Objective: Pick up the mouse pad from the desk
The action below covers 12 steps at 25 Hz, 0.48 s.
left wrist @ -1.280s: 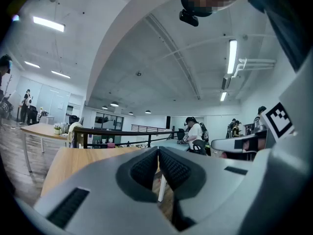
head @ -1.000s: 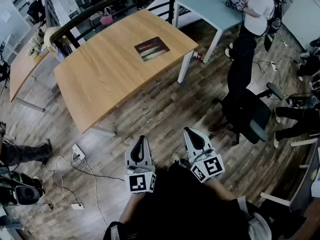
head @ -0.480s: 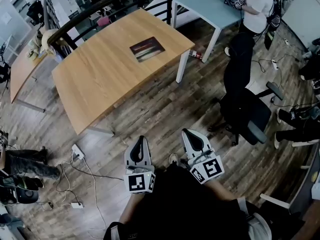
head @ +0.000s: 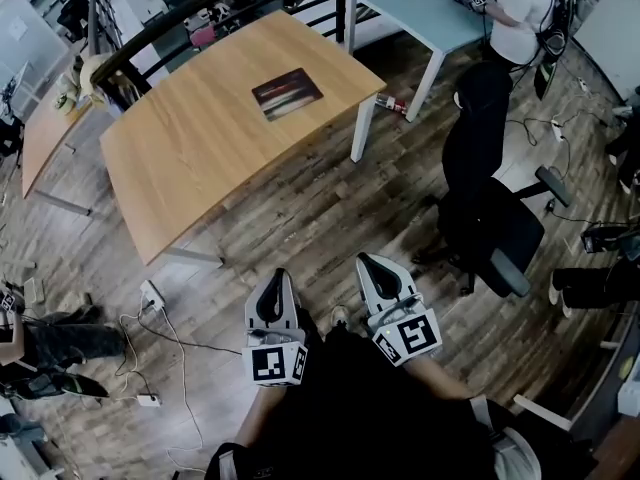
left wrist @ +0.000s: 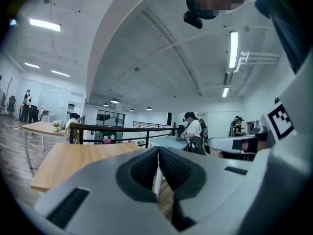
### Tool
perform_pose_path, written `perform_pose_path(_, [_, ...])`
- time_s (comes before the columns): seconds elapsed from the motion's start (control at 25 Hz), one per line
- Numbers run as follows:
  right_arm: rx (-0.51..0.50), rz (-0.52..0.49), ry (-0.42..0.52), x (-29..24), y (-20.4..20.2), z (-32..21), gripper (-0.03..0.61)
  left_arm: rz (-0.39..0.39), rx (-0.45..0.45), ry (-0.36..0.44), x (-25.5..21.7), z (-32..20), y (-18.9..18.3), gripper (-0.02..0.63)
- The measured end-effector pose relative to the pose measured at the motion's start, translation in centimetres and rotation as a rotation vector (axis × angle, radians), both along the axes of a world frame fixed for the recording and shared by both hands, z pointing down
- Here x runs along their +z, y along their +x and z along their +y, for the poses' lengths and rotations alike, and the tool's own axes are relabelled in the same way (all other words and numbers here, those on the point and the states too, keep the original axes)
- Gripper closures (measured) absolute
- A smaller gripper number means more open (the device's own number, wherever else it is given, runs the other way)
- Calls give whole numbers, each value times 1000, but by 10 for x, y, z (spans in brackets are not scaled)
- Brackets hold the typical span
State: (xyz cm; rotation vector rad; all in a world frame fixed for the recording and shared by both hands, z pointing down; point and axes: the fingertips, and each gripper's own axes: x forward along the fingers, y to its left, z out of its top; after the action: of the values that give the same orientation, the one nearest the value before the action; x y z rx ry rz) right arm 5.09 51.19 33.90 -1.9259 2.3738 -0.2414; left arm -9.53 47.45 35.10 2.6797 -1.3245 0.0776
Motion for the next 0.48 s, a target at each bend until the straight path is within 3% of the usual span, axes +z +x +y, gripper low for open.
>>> perform_pose_path(0.28, [0,-17,12,9,11,-26,549,7,2,-11,13,-31,13,589])
perform_pose_path(0.48, [6,-20,-8,18,18,-77,549,12,16,-15,24,-85,22,589])
